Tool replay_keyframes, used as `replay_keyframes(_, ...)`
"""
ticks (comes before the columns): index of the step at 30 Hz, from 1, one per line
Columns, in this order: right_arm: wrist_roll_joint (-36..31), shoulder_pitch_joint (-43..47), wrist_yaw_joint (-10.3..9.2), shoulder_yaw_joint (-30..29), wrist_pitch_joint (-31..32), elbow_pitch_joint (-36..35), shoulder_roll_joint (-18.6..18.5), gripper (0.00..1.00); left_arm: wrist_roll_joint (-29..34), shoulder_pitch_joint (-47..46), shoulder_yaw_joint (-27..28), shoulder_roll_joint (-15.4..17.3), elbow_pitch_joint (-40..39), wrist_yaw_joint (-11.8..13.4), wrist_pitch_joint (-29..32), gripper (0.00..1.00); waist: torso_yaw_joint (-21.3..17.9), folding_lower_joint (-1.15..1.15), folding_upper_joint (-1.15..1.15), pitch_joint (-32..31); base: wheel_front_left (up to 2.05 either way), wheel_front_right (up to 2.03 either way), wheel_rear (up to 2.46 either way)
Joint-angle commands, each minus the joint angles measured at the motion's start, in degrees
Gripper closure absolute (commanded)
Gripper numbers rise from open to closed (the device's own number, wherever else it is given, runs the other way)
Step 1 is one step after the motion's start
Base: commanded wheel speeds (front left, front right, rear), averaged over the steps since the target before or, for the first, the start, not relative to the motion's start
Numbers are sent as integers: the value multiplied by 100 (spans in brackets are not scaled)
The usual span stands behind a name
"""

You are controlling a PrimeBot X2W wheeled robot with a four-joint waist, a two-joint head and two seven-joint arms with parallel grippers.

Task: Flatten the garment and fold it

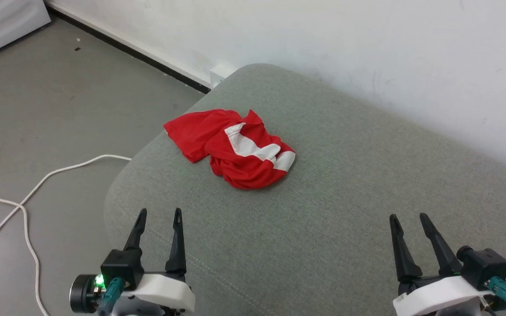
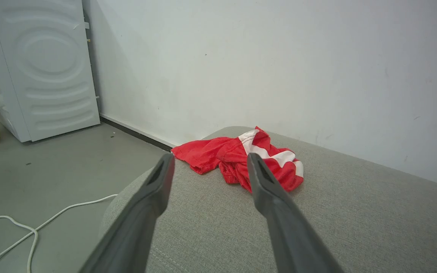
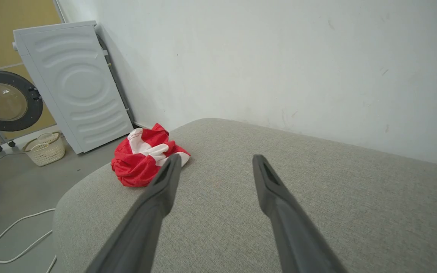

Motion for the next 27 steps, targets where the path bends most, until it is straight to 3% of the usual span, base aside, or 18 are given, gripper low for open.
replay_keyframes(1, -21, 86, -5, -24, -32, 13, 14, 0, -8, 29, -20, -14, 23, 33, -27, 0, 1, 0, 0, 1, 0, 0, 0)
replay_keyframes(9, -28, 89, -5, -49, -32, 34, 14, 0, -37, 5, -32, -14, 52, 49, -27, 0, 16, 0, 0, 19, 0, 0, 0)
replay_keyframes(17, -161, -26, -5, -24, -32, 26, 14, 0, -348, -1225, -59, 88, 807, -456, 189, 0, -79, 0, 0, 269, 0, 0, 0)
replay_keyframes(21, -365, -190, -5, -19, -32, -1, 14, 0, -728, -2260, 71, 218, 1537, -757, 815, 0, -393, 0, 0, 626, 0, 0, 0)
replay_keyframes(27, -763, -397, -5, -134, 40, -109, 14, 0, -1414, -3597, 312, 380, 2739, -935, 2249, 0, -955, 0, 0, 1265, 0, 0, 0)
